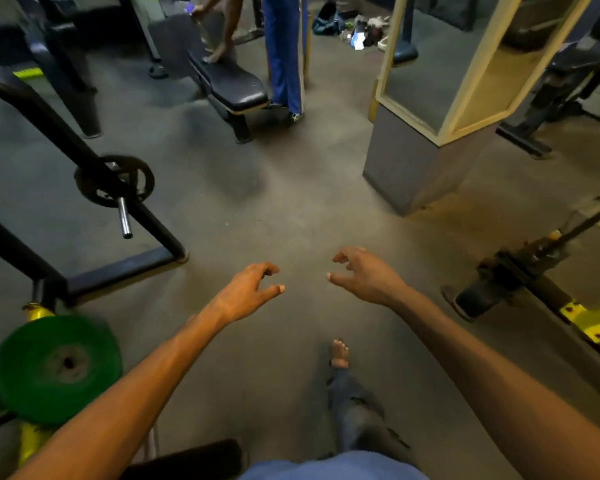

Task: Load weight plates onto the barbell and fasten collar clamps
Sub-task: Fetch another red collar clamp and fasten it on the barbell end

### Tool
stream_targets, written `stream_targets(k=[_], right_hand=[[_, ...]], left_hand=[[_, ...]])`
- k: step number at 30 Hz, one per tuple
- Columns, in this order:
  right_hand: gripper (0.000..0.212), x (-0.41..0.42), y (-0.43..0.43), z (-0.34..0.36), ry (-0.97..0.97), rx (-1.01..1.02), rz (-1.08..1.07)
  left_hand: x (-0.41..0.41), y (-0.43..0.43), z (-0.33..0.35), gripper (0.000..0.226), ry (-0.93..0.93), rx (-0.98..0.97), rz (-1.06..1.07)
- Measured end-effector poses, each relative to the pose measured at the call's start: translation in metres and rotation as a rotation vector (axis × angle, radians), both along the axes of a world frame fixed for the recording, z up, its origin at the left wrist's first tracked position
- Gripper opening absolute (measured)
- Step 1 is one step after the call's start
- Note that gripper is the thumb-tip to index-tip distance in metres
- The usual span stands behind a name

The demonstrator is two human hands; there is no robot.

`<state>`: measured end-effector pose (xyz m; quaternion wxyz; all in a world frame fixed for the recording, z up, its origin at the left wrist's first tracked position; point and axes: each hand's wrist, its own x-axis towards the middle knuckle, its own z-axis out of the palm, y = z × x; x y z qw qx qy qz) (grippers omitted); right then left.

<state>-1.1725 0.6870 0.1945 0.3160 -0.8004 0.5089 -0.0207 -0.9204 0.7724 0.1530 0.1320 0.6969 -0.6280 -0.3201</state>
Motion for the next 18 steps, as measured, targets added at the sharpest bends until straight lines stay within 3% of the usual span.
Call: stream_targets(k=[8,18], right_hand=[[0.044,0.114,-0.235,0.004,0.009,0.043,0.202],[0.048,0.363,-0.448,-0.010,-0.006,-0.017,0.512]], left_hand=[[0.083,-0.176,0.014,0.053,0.066,0.045,0.260],[0.274,-0.342,-0.004,0.054,0.074,-0.018,0.537]])
